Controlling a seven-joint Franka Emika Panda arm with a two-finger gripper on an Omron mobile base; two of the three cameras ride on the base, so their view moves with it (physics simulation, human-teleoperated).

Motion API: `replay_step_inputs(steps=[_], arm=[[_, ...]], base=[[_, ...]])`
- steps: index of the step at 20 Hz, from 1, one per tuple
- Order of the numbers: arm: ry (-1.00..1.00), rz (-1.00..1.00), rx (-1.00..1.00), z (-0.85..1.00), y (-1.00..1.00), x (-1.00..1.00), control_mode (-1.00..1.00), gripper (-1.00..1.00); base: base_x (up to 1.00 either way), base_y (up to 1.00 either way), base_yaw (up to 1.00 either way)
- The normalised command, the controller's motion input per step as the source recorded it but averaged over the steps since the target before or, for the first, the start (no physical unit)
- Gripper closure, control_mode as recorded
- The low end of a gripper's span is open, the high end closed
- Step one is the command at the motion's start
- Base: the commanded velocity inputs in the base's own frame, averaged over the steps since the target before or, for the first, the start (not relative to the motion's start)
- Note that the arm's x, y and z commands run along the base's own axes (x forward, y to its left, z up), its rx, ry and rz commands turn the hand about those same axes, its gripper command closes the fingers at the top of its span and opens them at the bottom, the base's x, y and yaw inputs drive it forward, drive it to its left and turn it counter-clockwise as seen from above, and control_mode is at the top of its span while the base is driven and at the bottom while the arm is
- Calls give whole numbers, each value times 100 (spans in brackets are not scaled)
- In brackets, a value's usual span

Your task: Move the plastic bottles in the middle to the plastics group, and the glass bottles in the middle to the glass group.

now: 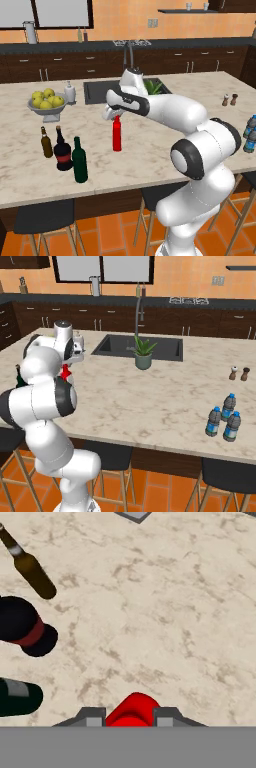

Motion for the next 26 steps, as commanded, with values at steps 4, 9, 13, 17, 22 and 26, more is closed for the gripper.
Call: replay_step_inputs(steps=[4, 9, 13, 17, 22, 26], arm=[[0, 18, 0, -15, 47, -12, -100, 100], [-4, 12, 0, -12, 36, 0, -100, 100], [-3, 11, 0, -21, 53, 0, -100, 100], [-3, 7, 0, -6, 58, 0, -100, 100], [-2, 5, 0, -5, 48, 4, -100, 100], [0, 2, 0, -8, 36, 16, -100, 100]], base=[[0, 0, 0], [0, 0, 0], [0, 0, 0], [0, 0, 0], [0, 0, 0], [0, 0, 0]])
